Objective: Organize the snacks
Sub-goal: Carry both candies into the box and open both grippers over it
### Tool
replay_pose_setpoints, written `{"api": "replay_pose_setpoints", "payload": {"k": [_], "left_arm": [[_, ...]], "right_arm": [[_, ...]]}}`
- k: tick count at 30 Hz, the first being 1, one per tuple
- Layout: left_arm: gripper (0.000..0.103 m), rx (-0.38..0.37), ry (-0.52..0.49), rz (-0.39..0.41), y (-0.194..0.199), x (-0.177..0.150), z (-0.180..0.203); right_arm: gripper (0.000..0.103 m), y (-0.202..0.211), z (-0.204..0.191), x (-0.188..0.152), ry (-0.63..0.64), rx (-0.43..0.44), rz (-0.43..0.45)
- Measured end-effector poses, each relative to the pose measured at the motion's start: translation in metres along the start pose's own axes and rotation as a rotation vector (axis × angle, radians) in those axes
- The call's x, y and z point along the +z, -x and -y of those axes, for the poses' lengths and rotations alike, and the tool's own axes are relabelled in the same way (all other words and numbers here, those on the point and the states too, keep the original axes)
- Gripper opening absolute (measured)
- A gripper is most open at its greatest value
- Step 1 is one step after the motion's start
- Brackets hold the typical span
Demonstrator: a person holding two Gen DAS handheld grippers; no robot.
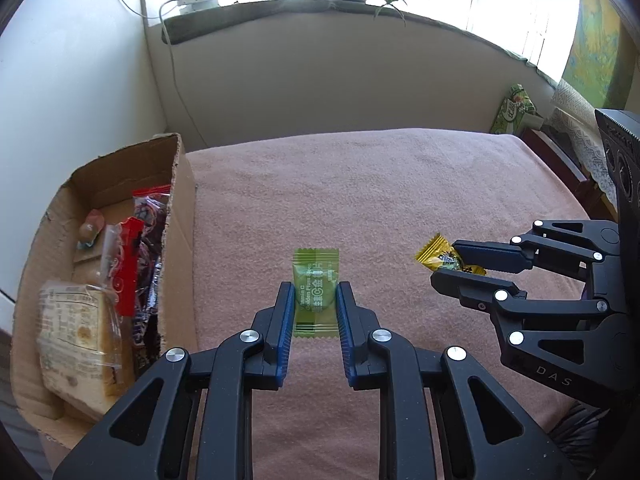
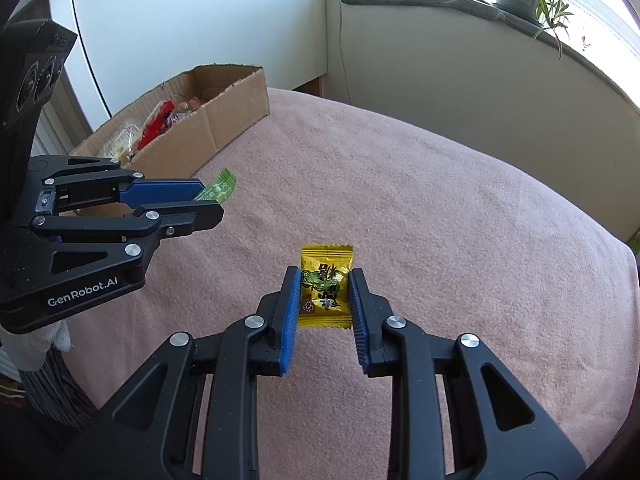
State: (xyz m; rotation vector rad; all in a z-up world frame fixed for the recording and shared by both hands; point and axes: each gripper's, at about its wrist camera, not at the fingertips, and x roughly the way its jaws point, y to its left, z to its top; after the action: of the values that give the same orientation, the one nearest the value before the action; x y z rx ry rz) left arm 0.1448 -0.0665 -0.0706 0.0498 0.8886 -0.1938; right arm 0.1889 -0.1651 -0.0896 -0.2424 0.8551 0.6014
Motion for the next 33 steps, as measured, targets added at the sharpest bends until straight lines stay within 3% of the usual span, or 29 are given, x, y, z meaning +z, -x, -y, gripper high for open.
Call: {"api": "replay_pose_setpoints", "payload": {"k": [15,24,33], "left_arm": [[0.019,0.075,0.120,0.098,0.058,0.009,-0.100],[0.019,0.099,0.174,0.110,0.066,0.014,-0.140],[0.019,0.113,0.201,0.105,0.058,0.020,-0.166]], "right_arm": [[0.025,0.027,-0.085,0.064,0.050,0.117,0.126],[0.025,0.016,-0.137,0.085,0.105,0.196,0.133],[0.025,0.001,-0.160,0.093,0.122,0.232,0.122]]}}
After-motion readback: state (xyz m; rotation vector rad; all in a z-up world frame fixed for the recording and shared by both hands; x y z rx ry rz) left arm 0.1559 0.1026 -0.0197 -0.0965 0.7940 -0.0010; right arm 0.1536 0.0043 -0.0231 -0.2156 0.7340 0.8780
